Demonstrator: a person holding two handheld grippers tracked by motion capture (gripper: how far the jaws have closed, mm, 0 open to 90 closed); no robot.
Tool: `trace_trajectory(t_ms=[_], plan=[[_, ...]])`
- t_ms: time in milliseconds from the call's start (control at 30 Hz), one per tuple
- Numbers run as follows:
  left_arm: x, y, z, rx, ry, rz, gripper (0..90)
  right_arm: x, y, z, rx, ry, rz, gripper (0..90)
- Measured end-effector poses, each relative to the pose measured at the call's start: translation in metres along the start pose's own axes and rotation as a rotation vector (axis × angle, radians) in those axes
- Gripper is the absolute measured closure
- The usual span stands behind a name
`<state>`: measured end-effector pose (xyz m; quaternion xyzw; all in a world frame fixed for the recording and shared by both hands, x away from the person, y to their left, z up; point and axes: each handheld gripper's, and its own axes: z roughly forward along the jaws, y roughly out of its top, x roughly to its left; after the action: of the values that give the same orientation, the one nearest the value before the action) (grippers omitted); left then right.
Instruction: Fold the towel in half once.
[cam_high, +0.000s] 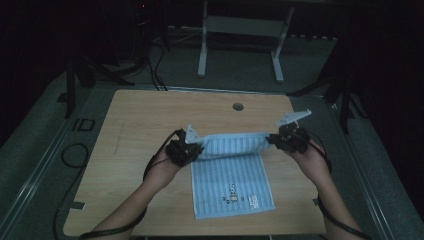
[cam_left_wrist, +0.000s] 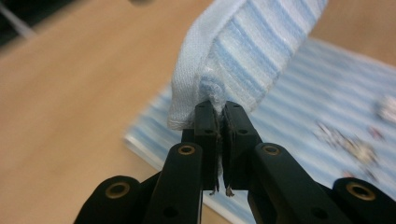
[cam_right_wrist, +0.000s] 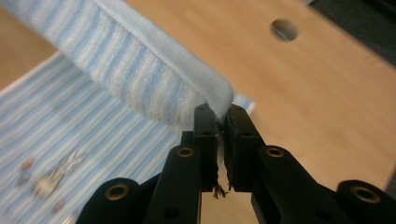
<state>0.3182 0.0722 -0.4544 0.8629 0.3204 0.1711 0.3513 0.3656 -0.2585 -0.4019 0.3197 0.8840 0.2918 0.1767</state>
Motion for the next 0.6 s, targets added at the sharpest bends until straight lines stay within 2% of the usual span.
trace_trajectory(t_ms=[100, 167, 200, 267, 333, 367, 400, 433, 467, 500, 533, 600], plan=[[-0.022, -0.021, 0.007, 0.024, -0.017, 0.005, 85.3, 0.017, -0.025, -0.001, 0.004, 0.027, -0.007, 84.0], [-0.037, -0.033, 0.011, 0.059, -0.006, 0.046, 85.3, 0.026, -0.037, 0.000, 0.026, 0.042, -0.028, 84.0], [-0.045, -0.038, 0.011, 0.071, -0.013, 0.052, 84.8, 0.033, -0.044, -0.001, 0.032, 0.032, -0.039, 84.0], [-0.059, -0.049, 0.008, 0.100, -0.072, 0.055, 81.6, 0.045, -0.060, -0.002, 0.031, 0.077, -0.036, 83.2], [-0.072, -0.059, 0.002, 0.139, -0.109, 0.080, 70.8, 0.058, -0.080, -0.003, 0.065, 0.132, -0.020, 77.7], [-0.077, -0.063, -0.003, 0.171, -0.152, 0.087, 64.4, 0.063, -0.091, -0.004, 0.076, 0.179, 0.005, 73.1], [-0.080, -0.068, -0.007, 0.179, -0.165, 0.086, 58.1, 0.066, -0.102, -0.003, 0.102, 0.241, 0.022, 66.8], [-0.081, -0.072, -0.011, 0.194, -0.170, 0.087, 54.3, 0.069, -0.113, -0.004, 0.132, 0.261, 0.030, 63.9], [-0.081, -0.072, -0.011, 0.194, -0.170, 0.087, 50.6, 0.069, -0.113, -0.004, 0.132, 0.261, 0.030, 63.9], [-0.080, -0.078, -0.021, 0.202, -0.154, 0.105, 50.6, 0.071, -0.121, -0.005, 0.150, 0.243, 0.040, 63.6], [-0.078, -0.078, -0.023, 0.197, -0.153, 0.097, 49.3, 0.066, -0.136, -0.010, 0.165, 0.237, 0.103, 60.6], [-0.069, -0.079, -0.026, 0.186, -0.177, 0.078, 48.3, 0.062, -0.139, -0.014, 0.151, 0.219, 0.133, 59.5]])
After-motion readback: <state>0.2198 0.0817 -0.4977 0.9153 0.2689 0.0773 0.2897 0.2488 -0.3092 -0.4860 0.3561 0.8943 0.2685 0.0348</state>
